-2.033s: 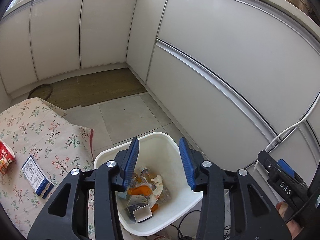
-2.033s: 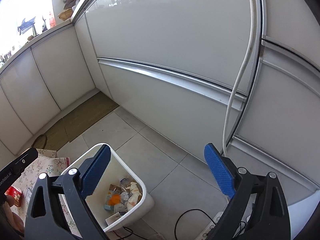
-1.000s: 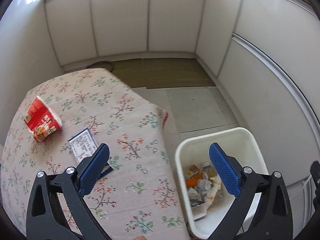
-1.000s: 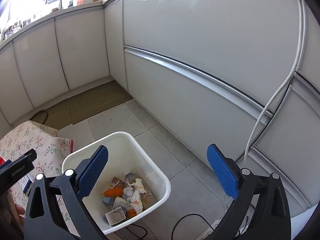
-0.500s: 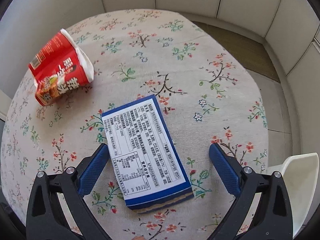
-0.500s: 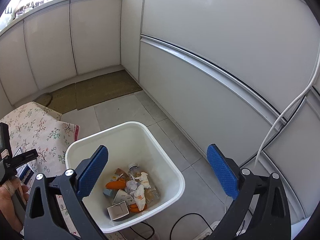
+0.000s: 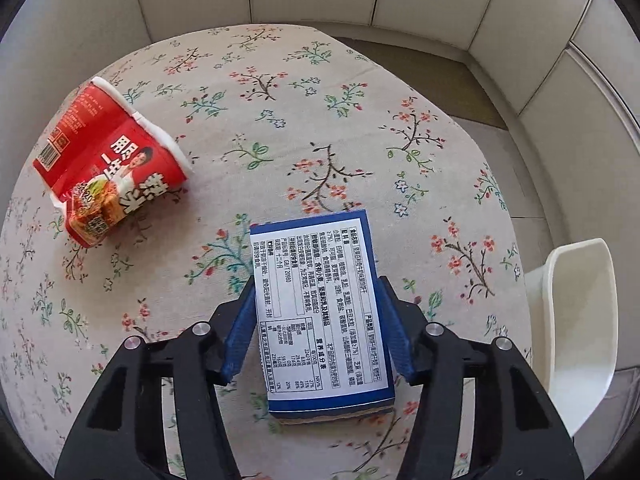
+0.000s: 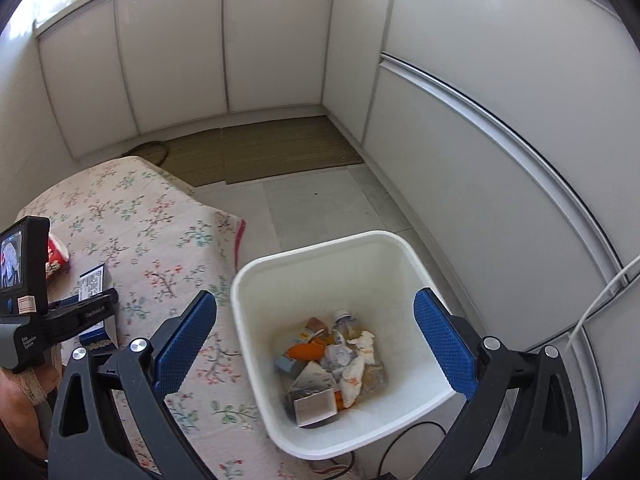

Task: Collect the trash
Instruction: 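Grasp the blue-bordered receipt card with the left tool while the right tool grasps the red noodle cup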

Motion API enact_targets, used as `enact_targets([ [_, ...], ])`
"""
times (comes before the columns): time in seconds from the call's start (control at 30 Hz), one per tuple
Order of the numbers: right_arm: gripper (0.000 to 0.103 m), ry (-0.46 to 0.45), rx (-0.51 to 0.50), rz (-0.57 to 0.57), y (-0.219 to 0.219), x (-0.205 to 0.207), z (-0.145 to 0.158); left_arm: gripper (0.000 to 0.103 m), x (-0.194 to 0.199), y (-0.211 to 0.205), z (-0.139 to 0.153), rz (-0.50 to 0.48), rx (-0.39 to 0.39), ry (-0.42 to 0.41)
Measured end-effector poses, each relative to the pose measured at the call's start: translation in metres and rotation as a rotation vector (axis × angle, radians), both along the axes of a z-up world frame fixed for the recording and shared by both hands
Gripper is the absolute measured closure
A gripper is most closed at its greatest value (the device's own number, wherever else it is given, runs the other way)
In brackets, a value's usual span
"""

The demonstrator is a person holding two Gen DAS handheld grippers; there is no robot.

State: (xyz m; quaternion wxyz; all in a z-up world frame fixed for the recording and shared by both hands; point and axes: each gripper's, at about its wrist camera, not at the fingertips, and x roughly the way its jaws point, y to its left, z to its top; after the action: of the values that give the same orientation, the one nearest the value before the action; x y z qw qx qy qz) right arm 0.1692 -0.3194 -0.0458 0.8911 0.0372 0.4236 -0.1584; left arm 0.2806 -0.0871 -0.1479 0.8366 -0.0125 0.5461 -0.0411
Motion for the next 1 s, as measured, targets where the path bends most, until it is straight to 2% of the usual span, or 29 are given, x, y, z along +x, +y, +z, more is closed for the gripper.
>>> enact_targets([
  [0.2, 0.007, 0.034, 0.074, 0.152, 0.067, 0.032, -0.003, 0.049, -0.018, 0.055, 0.042, -0.038, 0.005, -0.066],
  [0.37, 0.007, 0.067, 0.174, 0.286, 0.129, 0.061, -0.01, 0.049, -0.023, 0.117, 0.081, 0.027, -0.017, -0.137],
  [0.47, 0.007, 0.102, 0.293, 0.337, 0.163, 0.077, -0.02, 0.049, -0.023, 0.154, 0.102, 0.077, -0.037, -0.19],
  [0.53, 0.007, 0.132, 0.436, 0.356, 0.18, 0.09, -0.032, 0.049, -0.024, 0.177, 0.114, 0.124, -0.063, -0.234],
  [0.6, 0.007, 0.152, 0.561, 0.364, 0.196, 0.1, -0.044, 0.049, -0.024, 0.194, 0.122, 0.165, -0.128, -0.251],
  [0.67, 0.007, 0.165, 0.627, 0.363, 0.211, 0.109, -0.056, 0.049, -0.021, 0.205, 0.125, 0.189, -0.182, -0.253],
  [0.8, 0.009, 0.195, 0.764, 0.34, 0.22, 0.125, -0.079, 0.049, -0.017, 0.216, 0.132, 0.206, -0.224, -0.266],
  [0.87, 0.012, 0.213, 0.858, 0.325, 0.222, 0.134, -0.092, 0.049, -0.015, 0.221, 0.135, 0.214, -0.243, -0.274],
  [1.0, 0.024, 0.218, 1.025, 0.305, 0.23, 0.149, -0.113, 0.049, -0.013, 0.232, 0.14, 0.225, -0.28, -0.286],
])
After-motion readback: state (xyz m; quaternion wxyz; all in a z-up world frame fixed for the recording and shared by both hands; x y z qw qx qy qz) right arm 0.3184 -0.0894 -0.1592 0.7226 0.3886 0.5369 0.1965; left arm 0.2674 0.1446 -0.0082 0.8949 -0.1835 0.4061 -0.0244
